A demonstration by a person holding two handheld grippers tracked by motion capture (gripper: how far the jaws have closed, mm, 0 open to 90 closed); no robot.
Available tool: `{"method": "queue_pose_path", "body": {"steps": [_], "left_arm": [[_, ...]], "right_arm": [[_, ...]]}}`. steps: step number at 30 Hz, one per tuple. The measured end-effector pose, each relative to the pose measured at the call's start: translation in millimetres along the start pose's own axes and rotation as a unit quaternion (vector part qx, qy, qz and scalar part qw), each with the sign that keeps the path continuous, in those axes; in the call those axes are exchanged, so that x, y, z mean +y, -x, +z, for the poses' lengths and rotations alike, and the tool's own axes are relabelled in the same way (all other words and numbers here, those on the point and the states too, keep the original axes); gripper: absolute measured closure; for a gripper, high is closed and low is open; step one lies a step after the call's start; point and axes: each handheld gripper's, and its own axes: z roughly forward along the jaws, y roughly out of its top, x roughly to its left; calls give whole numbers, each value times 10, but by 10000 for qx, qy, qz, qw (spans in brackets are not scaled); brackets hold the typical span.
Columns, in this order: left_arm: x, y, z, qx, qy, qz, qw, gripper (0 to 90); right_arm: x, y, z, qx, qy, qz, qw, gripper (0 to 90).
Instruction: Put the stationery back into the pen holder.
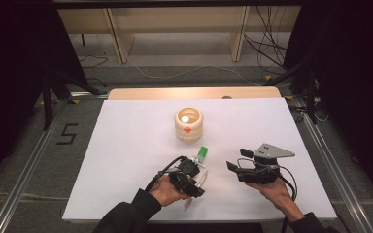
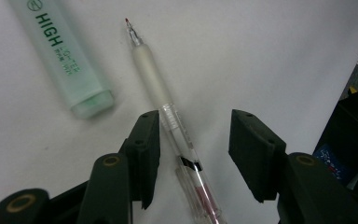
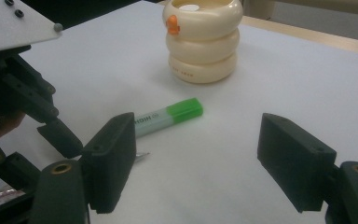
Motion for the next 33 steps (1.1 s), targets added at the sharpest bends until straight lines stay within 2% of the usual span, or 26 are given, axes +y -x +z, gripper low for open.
{"method": "queue_pose_path", "body": {"steps": [4,9,13,14,18,21,30,33], "left_arm": [[13,12,48,45,-101,71,9999,542],[14,35,98,126,-104,-4,9999,553],[17,16,115,199,-198,77,9996,563],[16,22,129,212,-142,3,9997,566],[30,21,128,293,-228,145,9992,583],[40,25,133,340,-228,136,9991,600],[83,75,155,585,-381,279,9972,655],[102,69,156,596,-464,304,9967,669]], "right_arm": [[-2,-1,5,15,-9,-5,10000,290],[0,3,-4,4,-4,-1,10000,289],[-1,0,1,4,0,-6,10000,290],[-1,-1,3,6,-4,6,10000,289],[0,0,0,-1,4,-10,10000,290],[-1,5,2,1,7,-19,10000,290],[0,-11,7,-10,-20,-5,10000,290],[-1,-7,10,-13,-25,-25,10000,290]]}}
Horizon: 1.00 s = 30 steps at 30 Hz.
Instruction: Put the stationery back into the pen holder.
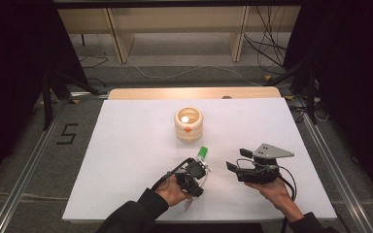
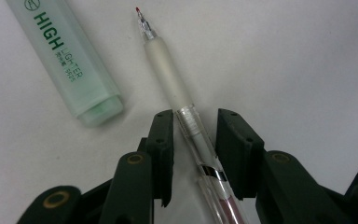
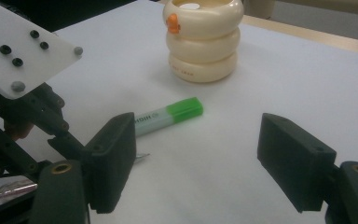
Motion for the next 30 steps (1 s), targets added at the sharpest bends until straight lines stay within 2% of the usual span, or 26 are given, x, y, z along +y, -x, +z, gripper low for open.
{"method": "queue_pose_path", "body": {"steps": [3,4,6,8,11,12,15,16,20,22,30], "left_arm": [[11,-10,-5,8,-87,22,10000,687],[13,4,8,20,-4,-82,10000,693],[19,-1,6,64,-58,19,10000,700],[22,5,11,95,-30,-27,9999,713],[28,-11,0,95,-126,56,9999,734],[30,-6,9,91,-56,-56,9999,738],[33,-15,5,112,-110,17,9999,761],[35,-6,12,133,-65,-30,9999,767],[40,-14,12,105,-90,-11,9999,781],[40,-28,4,92,-150,88,9998,785],[28,-60,-6,3,-70,125,9999,791]], "right_arm": [[0,-1,-2,-3,4,17,10000,290],[0,0,-1,-4,8,10,10000,290],[0,4,1,-5,5,-1,10000,290],[-2,2,1,-14,-15,21,10000,290],[-4,8,9,-4,0,15,10000,290],[-5,7,9,-10,-15,35,10000,291],[-8,8,18,-17,-20,56,10000,290],[-9,11,21,-21,-29,28,10000,291],[-13,15,25,-15,-41,51,10000,291],[-14,20,26,-17,-30,43,10000,291],[-14,25,19,-30,-34,80,10000,291]]}}
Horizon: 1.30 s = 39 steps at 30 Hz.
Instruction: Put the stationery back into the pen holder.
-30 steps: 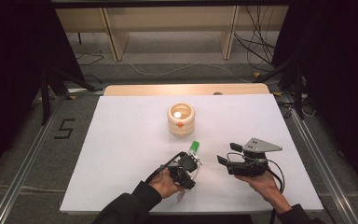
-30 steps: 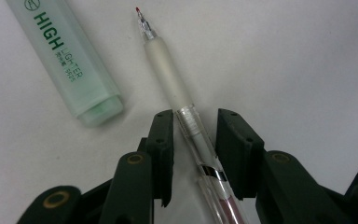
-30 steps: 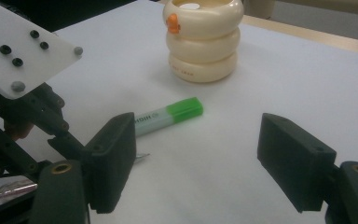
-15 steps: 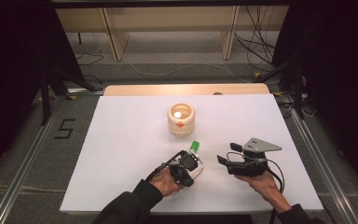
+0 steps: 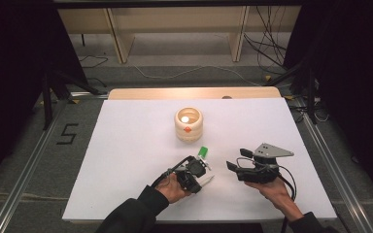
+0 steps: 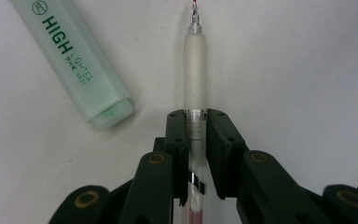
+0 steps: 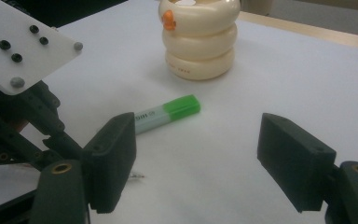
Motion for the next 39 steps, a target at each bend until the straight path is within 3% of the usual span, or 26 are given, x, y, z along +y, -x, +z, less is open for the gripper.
{"method": "queue_pose_path", "body": {"steps": [10,16,21,30,31,39], "left_arm": [[-2,-95,-186,-241,380,-110,9989,792],[-13,-180,-337,-291,778,-216,9963,792],[-32,-263,-462,-300,1141,-407,9922,792],[-85,-438,-677,-135,1850,-677,9803,792],[-90,-445,-686,-143,1965,-763,9774,792],[-134,-583,-785,29,2501,-970,9633,791]], "right_arm": [[1,12,-12,-15,39,14,10000,291],[1,13,-16,-12,63,13,10000,291],[-2,16,-12,-10,67,4,10000,290],[-5,14,-11,-17,60,23,10000,290],[-7,13,-9,-19,51,28,10000,290],[-7,15,-10,-10,87,31,10000,290]]}}
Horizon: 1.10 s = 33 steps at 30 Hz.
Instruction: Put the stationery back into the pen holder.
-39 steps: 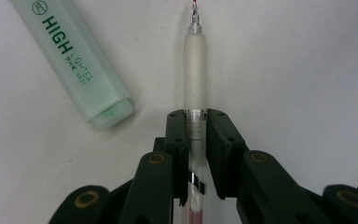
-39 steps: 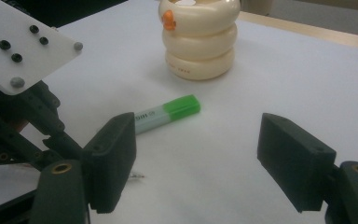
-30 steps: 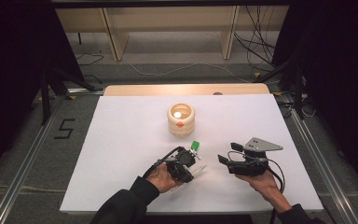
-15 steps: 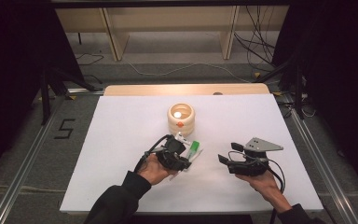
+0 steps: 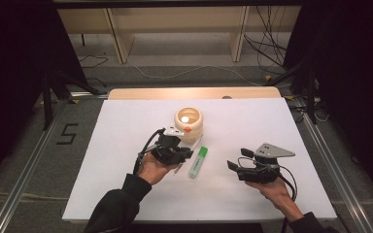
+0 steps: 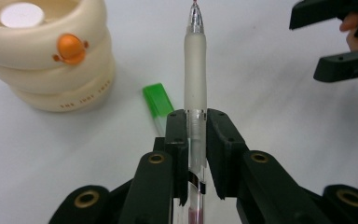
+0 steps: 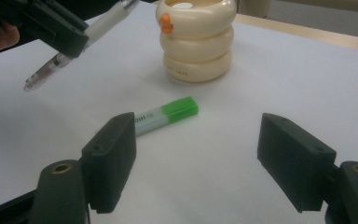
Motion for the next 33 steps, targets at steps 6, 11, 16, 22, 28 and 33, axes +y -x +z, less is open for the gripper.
{"method": "queue_pose_path", "body": {"steps": [6,11,16,22,28,33], "left_arm": [[59,-156,-118,107,473,-261,9985,791],[118,-270,-173,127,701,-388,9967,791],[185,-320,-180,155,896,-455,9948,791],[297,-351,-168,191,1081,-446,9930,791],[401,-421,-166,243,1278,-530,9901,791],[441,-505,-151,248,1437,-737,9866,791]], "right_arm": [[-2,-3,5,-1,-9,13,10000,290],[-1,1,3,-2,-12,5,10000,290],[-2,2,5,8,-5,7,10000,289],[-1,0,3,14,5,8,10000,289],[-3,-4,1,16,-12,37,10000,289],[-5,-4,2,16,-38,33,10000,289]]}}
